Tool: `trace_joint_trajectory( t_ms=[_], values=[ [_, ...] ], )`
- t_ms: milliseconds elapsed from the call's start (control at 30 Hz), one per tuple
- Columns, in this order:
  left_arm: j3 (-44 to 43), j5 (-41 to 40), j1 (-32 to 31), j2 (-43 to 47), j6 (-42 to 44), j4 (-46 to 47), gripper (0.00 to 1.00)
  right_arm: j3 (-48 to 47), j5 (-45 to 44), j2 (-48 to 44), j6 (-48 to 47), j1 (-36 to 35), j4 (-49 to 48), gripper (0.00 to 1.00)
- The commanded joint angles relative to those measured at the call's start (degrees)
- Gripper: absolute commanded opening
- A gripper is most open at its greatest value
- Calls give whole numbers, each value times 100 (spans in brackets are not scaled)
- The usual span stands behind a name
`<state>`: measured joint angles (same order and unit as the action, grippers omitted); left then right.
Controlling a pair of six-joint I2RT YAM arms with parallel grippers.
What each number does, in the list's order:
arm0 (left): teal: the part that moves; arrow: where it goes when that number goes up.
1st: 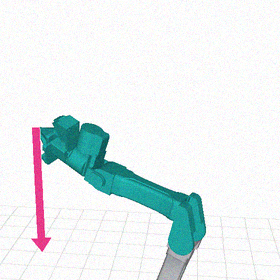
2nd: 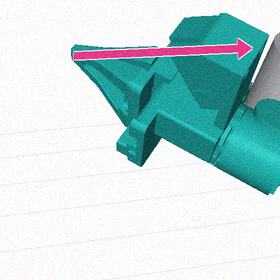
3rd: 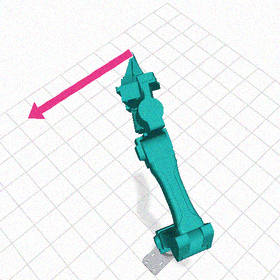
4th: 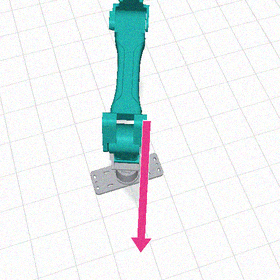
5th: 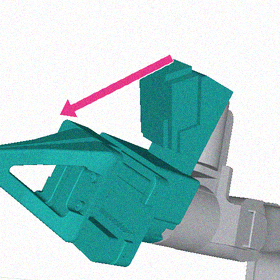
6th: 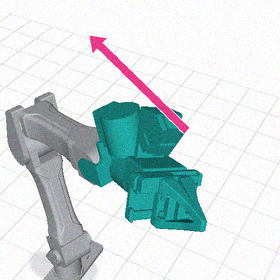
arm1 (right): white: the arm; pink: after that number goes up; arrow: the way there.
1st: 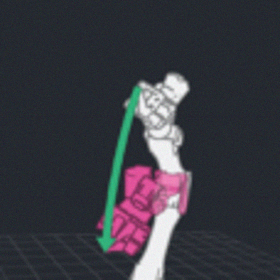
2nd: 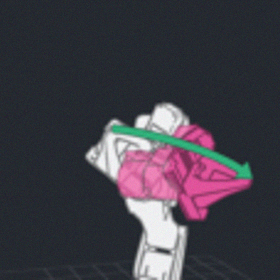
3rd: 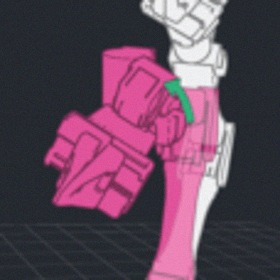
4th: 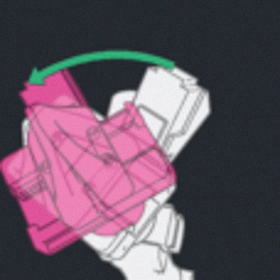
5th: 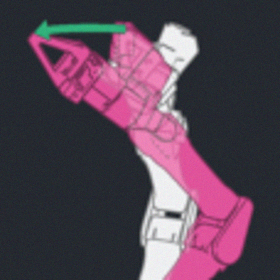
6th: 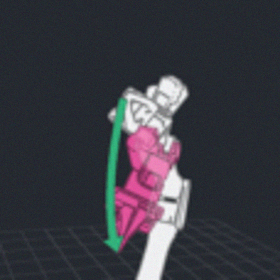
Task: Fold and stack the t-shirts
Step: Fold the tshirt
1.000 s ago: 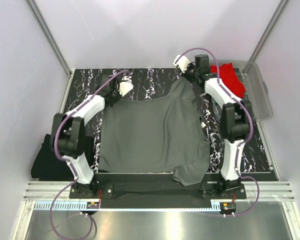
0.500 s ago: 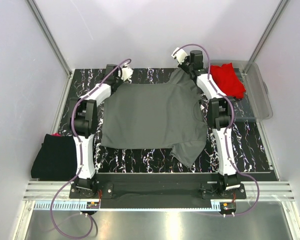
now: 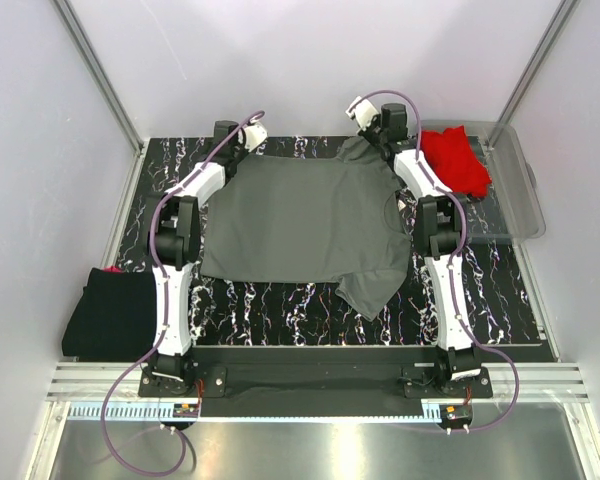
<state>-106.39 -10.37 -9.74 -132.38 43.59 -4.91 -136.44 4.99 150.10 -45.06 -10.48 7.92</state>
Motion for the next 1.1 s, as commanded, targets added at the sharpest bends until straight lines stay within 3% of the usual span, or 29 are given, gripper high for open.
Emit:
trace_joint_trajectory(
  t_ms=[0,100,433,833,1067],
  values=[
    [4,122,33,528,-26,159,0,380,-51,-875,190,55,-81,0],
    [126,509,-10,914,-96,-430,0,890,37,-1254,226,55,60,0],
    [1602,677,-63,2066,167,-274,0,3034,221,-2924,15,37,60,0],
    [2227,721,16,2163,281,-133,0,4476,212,-4050,102,-147,87,0],
    [2272,887,121,2330,299,-116,0,4855,169,-4419,208,-209,245,0]
  ],
)
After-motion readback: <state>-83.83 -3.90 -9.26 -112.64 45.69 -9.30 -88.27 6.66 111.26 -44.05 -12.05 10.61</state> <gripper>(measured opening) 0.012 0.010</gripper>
